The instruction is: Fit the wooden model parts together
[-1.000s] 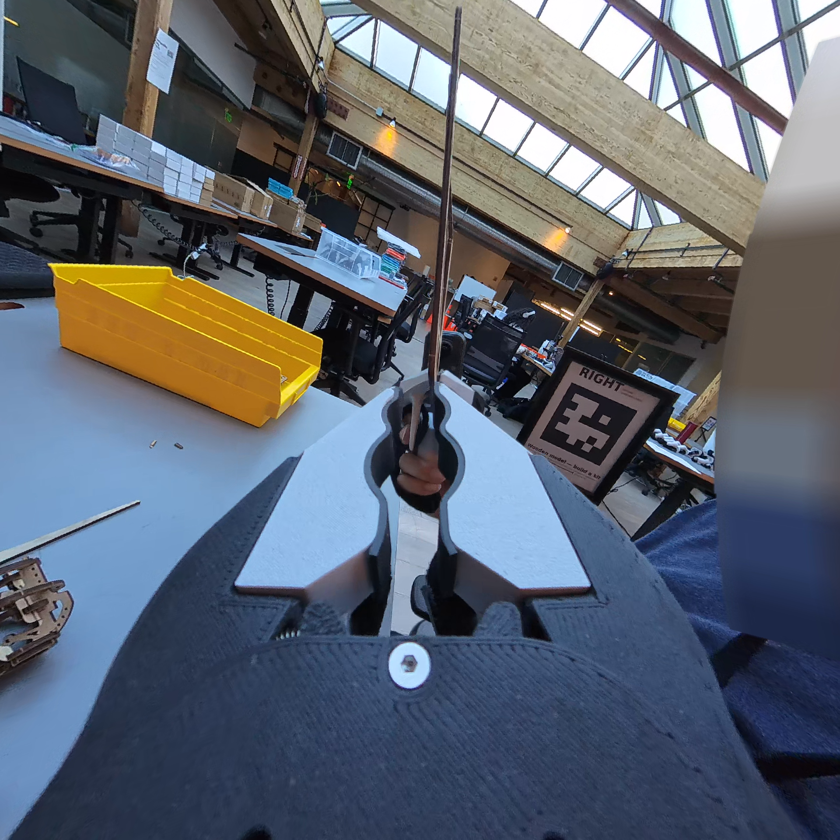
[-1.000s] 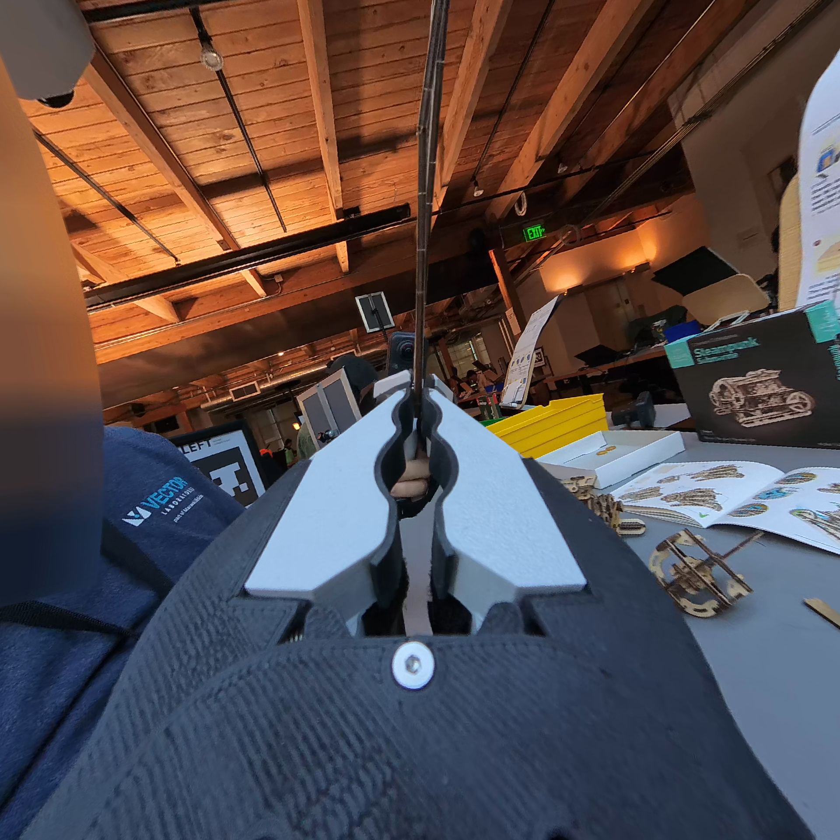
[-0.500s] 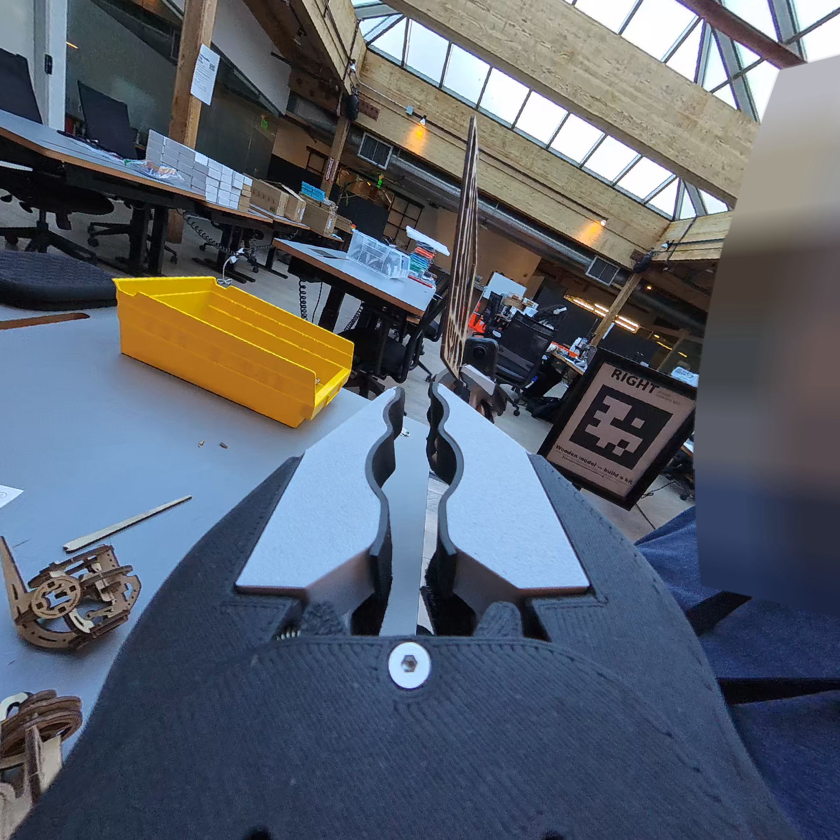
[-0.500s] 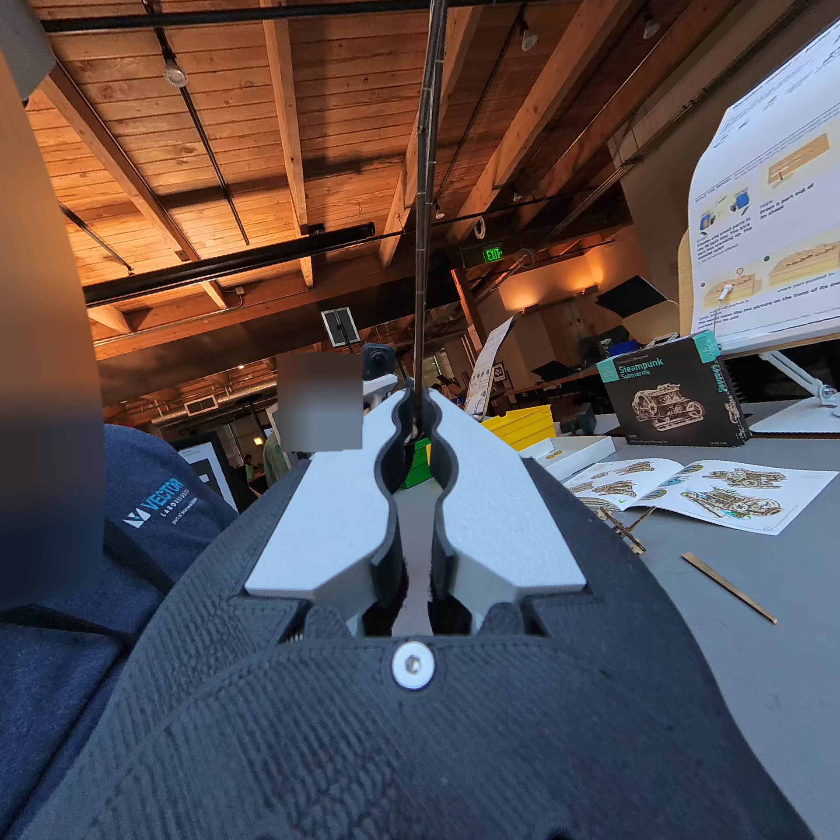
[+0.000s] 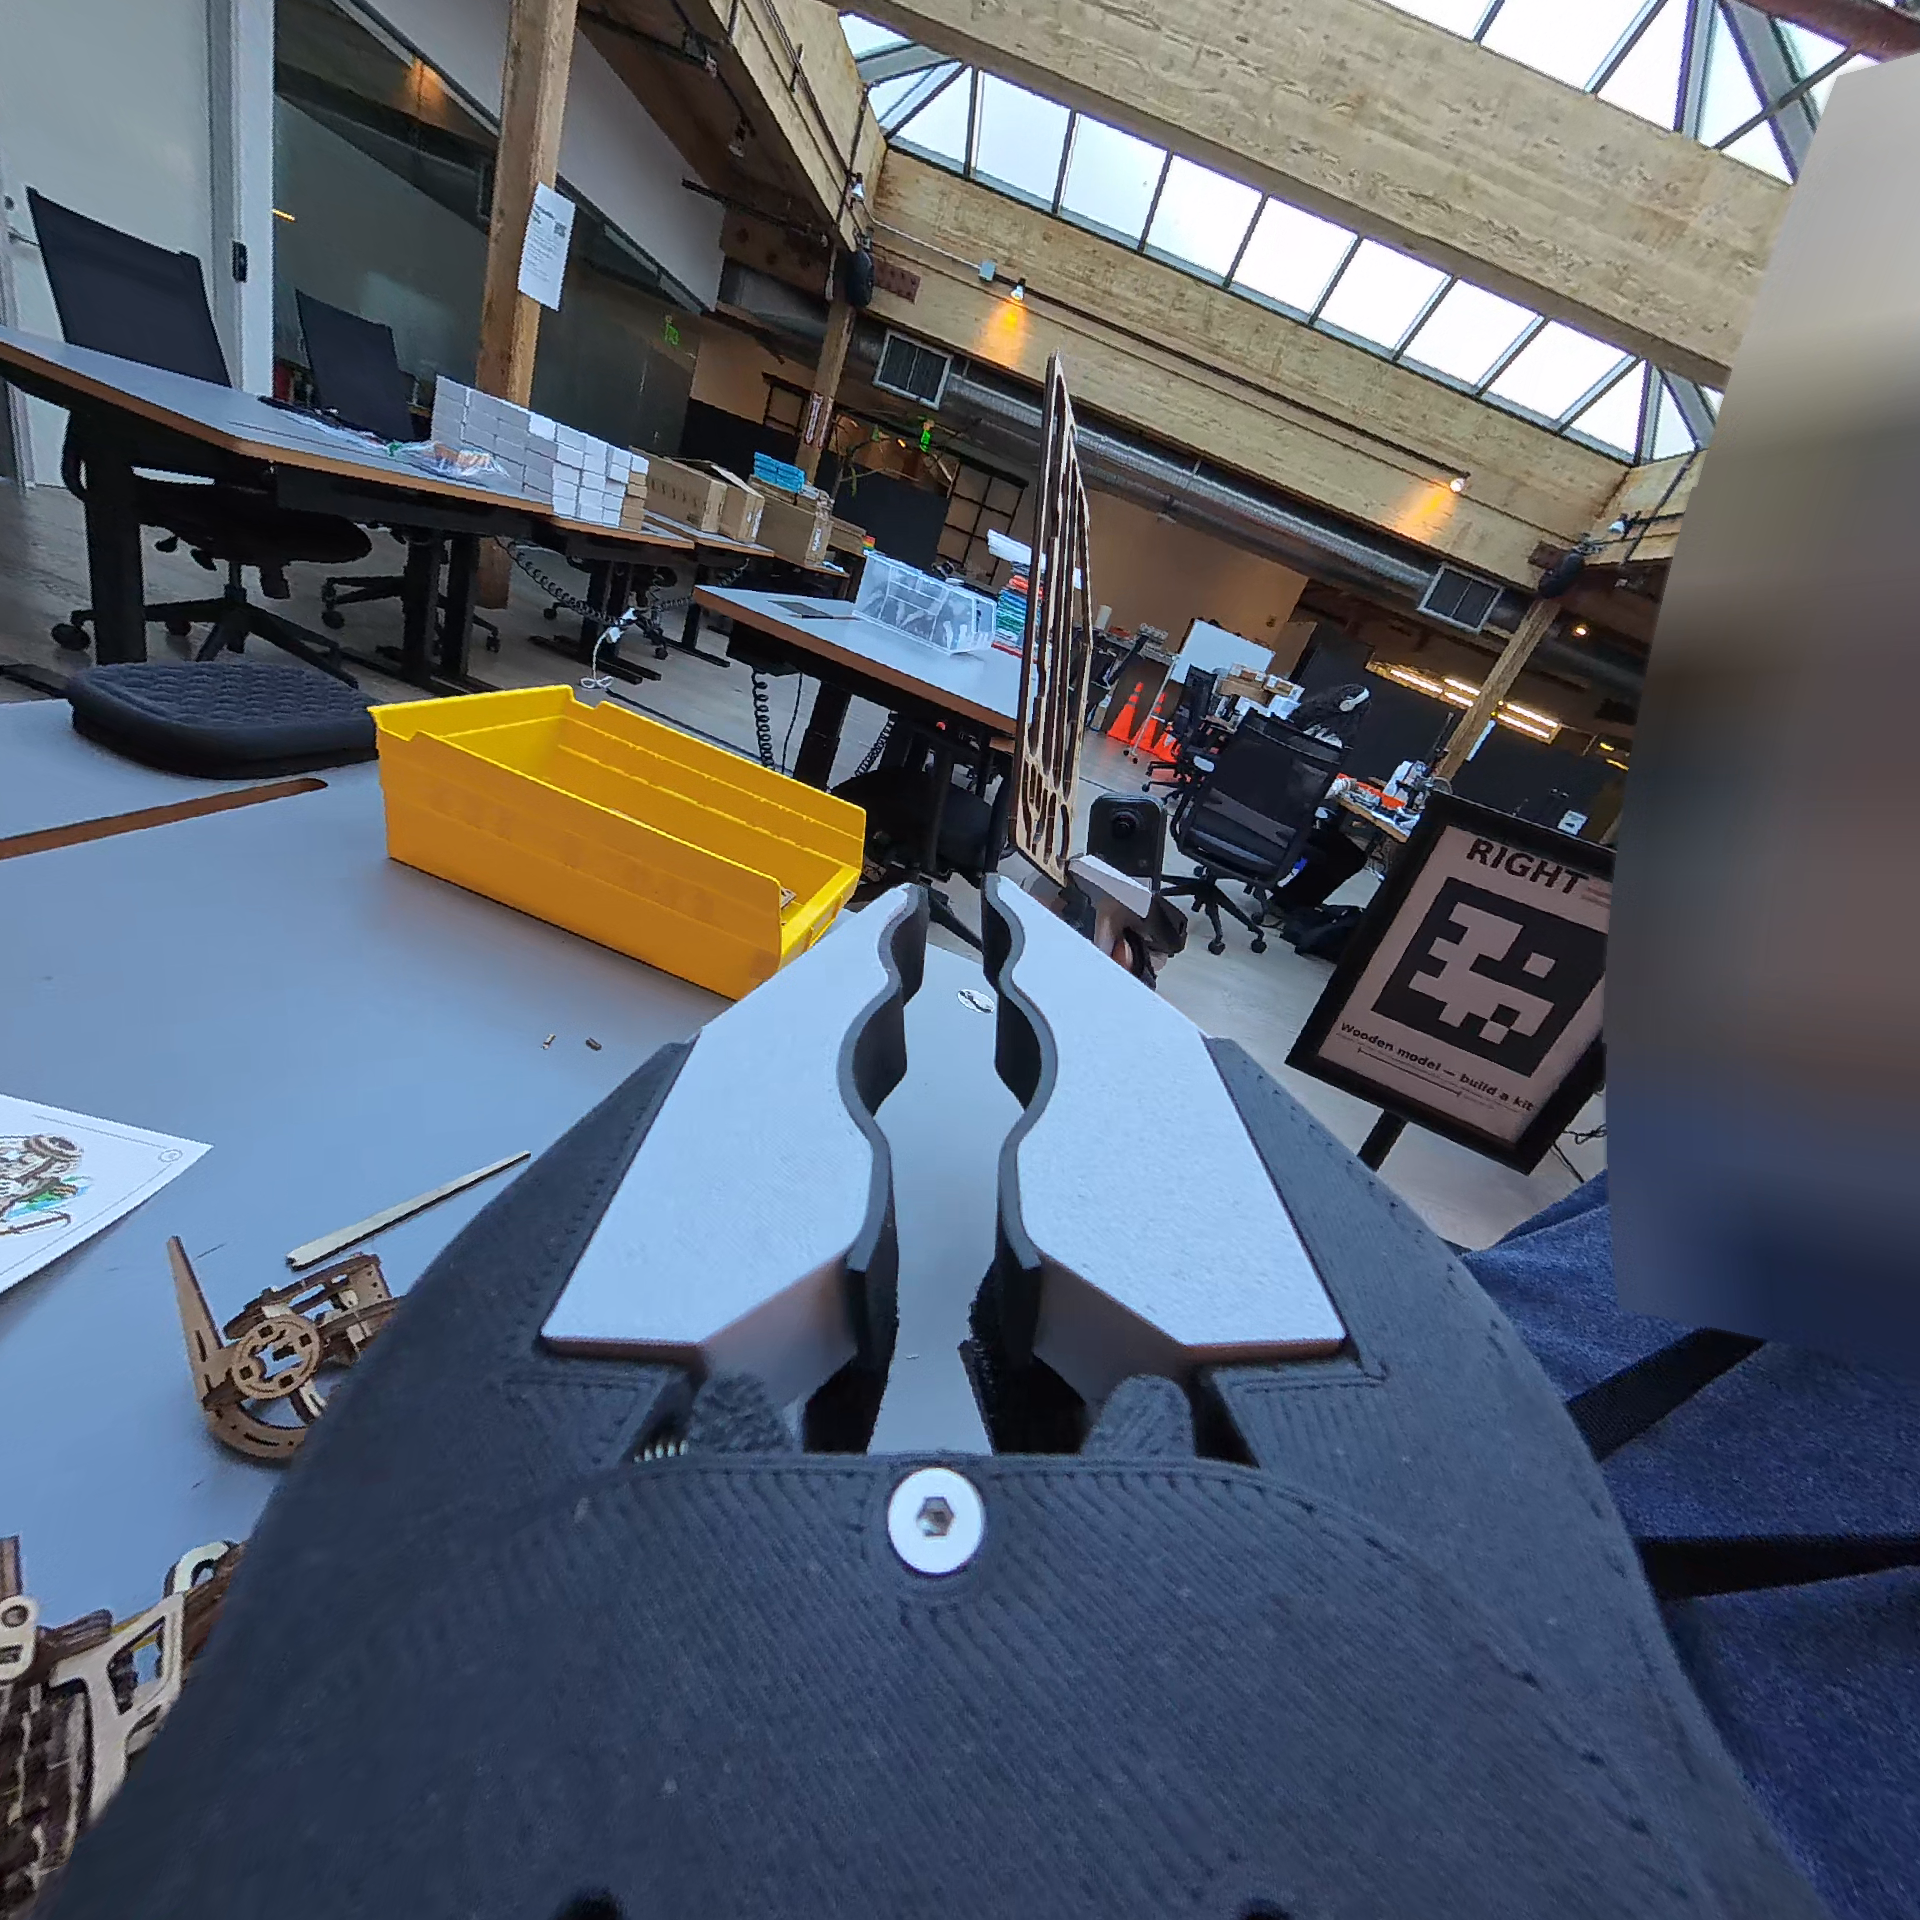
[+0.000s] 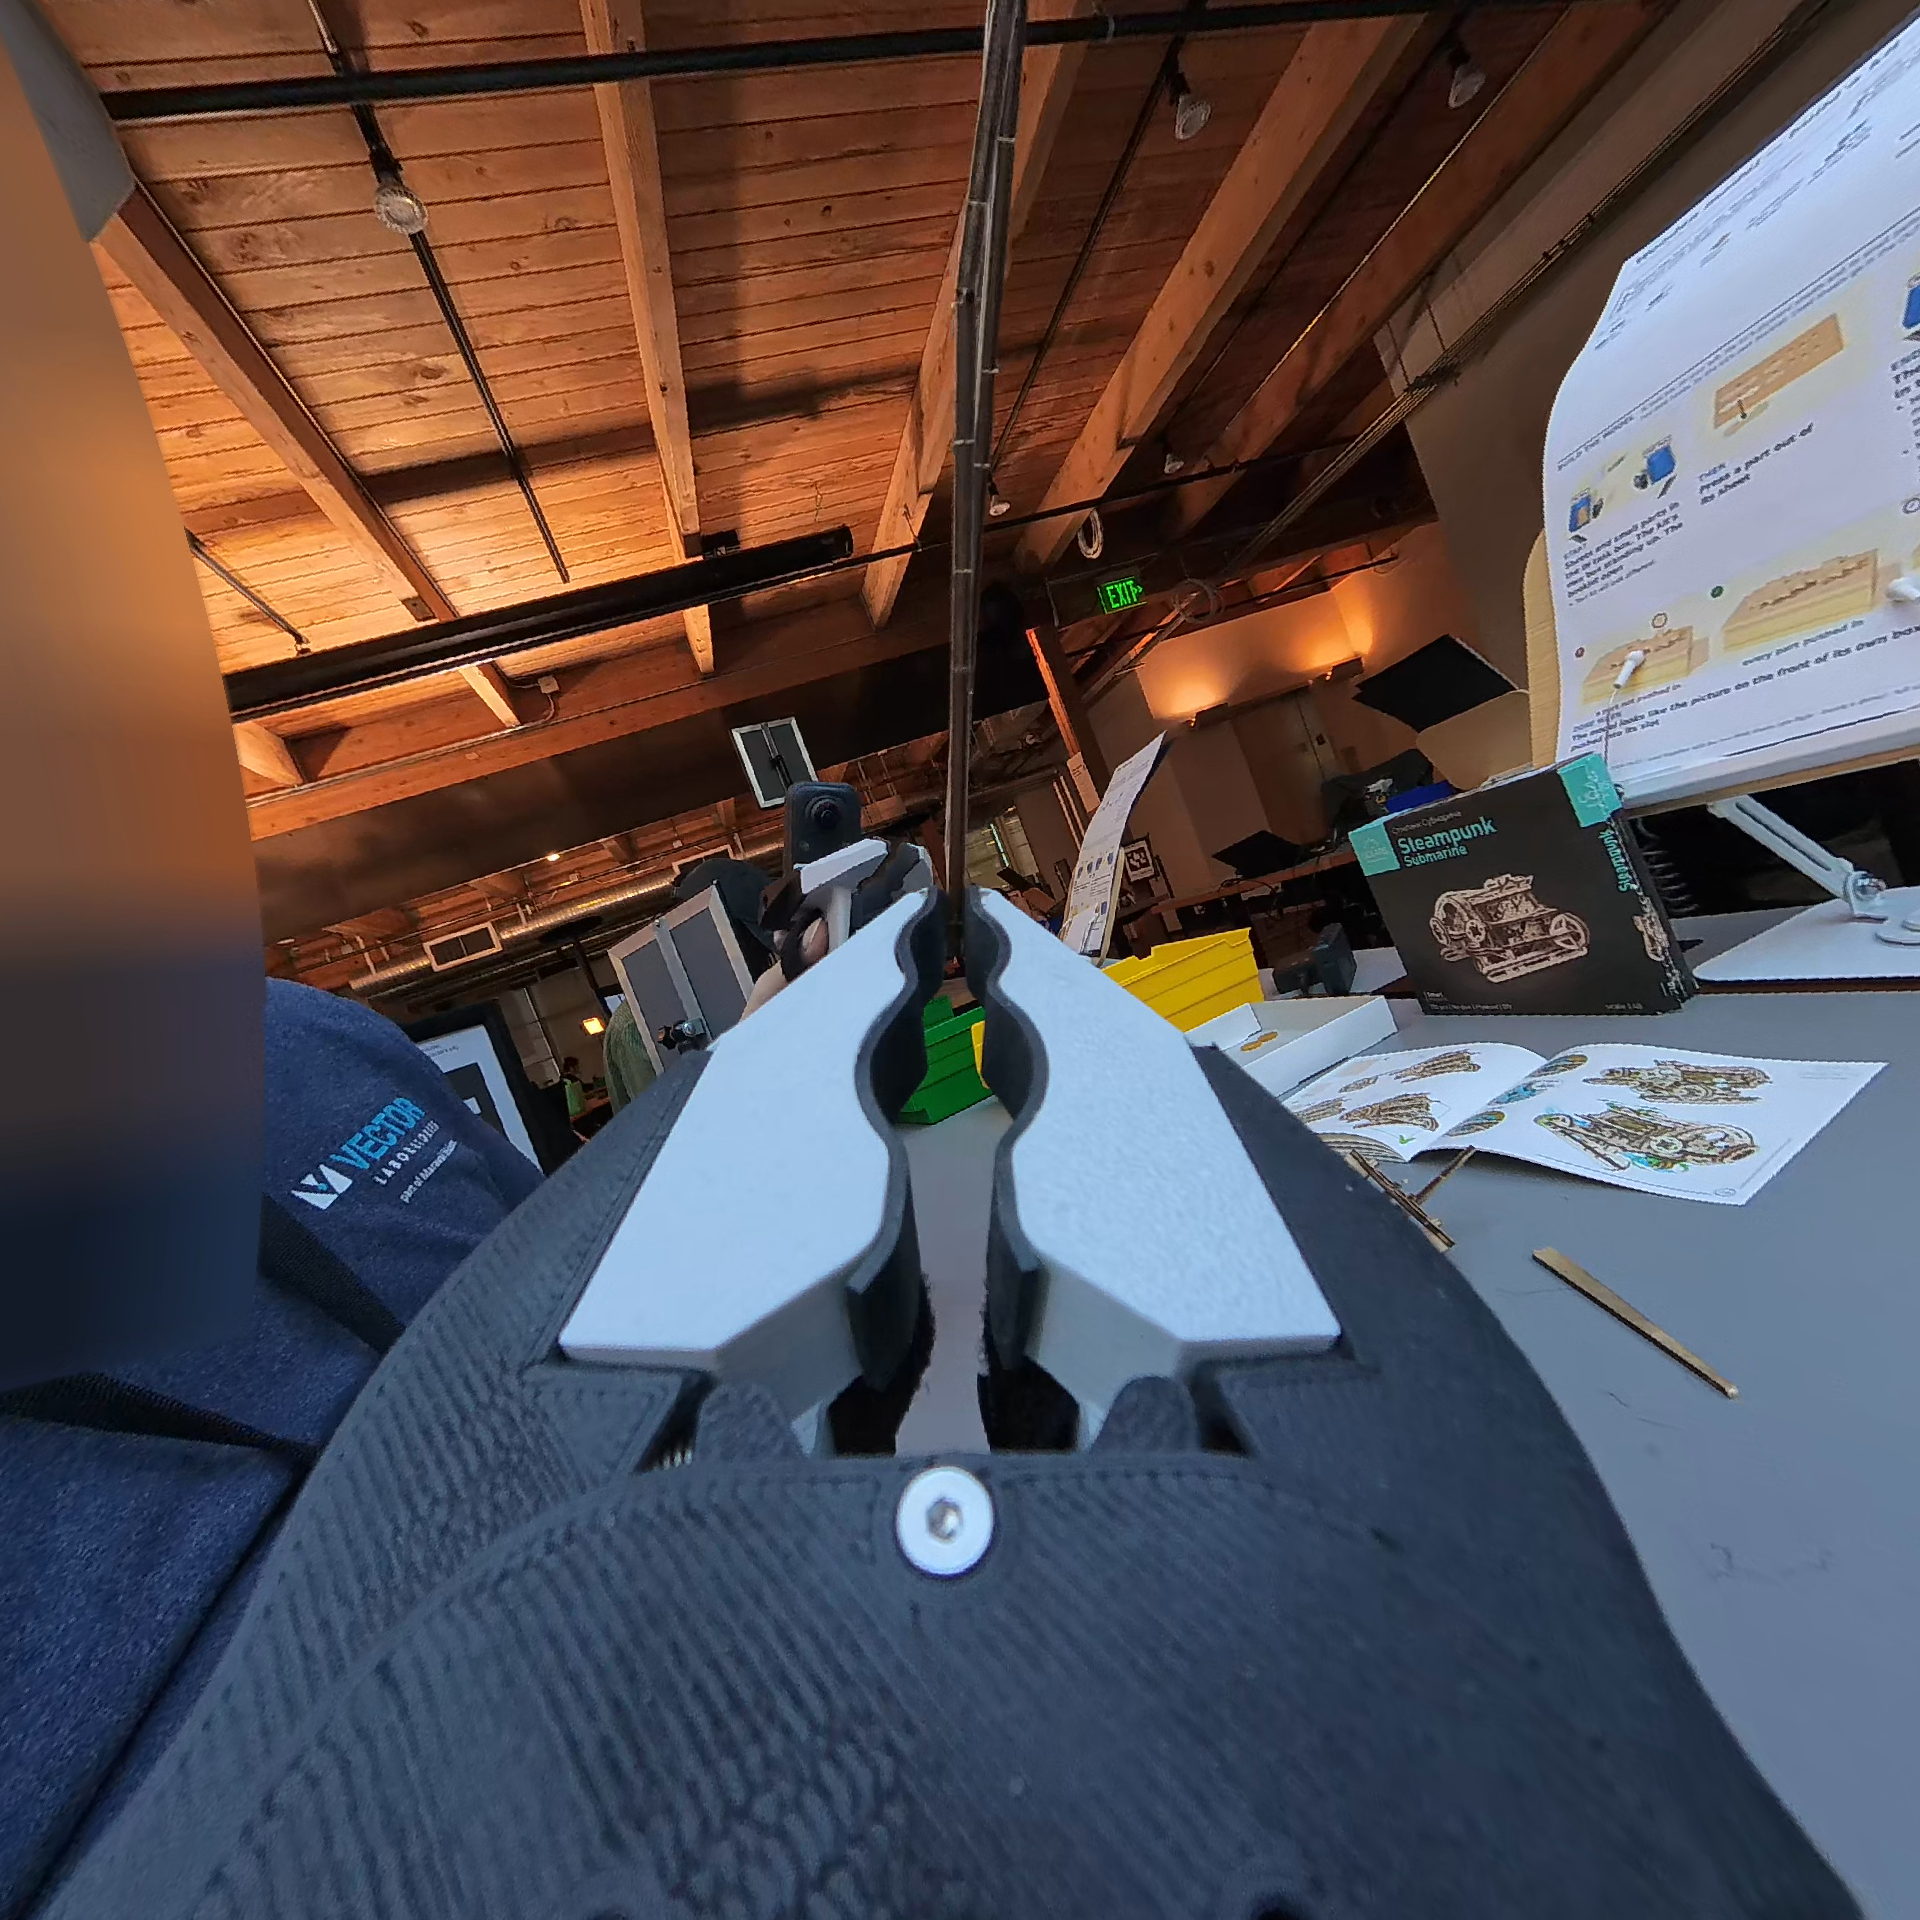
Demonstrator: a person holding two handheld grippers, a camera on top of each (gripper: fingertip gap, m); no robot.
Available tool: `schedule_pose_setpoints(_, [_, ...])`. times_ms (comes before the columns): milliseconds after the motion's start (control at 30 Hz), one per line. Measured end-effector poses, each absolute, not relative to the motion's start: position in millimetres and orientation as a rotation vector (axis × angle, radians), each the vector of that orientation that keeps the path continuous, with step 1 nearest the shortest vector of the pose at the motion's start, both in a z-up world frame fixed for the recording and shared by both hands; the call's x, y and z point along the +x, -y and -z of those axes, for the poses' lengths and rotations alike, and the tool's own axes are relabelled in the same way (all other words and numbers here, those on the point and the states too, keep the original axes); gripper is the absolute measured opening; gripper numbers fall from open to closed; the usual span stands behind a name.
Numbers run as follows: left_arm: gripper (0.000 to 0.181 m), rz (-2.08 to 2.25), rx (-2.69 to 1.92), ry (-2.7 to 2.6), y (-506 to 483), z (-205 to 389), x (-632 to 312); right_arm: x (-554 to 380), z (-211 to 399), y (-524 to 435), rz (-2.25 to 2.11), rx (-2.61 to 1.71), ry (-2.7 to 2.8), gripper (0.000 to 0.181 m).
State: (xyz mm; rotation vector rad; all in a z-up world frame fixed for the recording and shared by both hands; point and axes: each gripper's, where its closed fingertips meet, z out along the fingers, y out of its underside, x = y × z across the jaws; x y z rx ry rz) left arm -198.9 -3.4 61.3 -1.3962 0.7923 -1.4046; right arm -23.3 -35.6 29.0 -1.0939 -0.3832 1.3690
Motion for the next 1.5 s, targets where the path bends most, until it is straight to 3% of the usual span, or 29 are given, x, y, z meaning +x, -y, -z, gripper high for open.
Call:
schedule_pose_setpoints(1133, [0.007, 1.386, -1.388, -0.774, -8.8, -65.9, -198.4, 16.5, -38.1, 37.0, -1.285, -1.096, 0.324, 0.0])
schedule_pose_setpoints(1333, [0.007, 1.365, -1.395, -0.759, -14.5, -66.1, -203.9, 175.1, -11.8, -49.7, -0.916, -1.855, 0.203, 0.001])
schedule_pose_setpoints(1500, [0.006, 1.4, -1.407, -0.684, -18.8, -65.3, -211.3, 232.3, 32.2, -122.9, -1.195, -2.158, -0.089, 0.001])
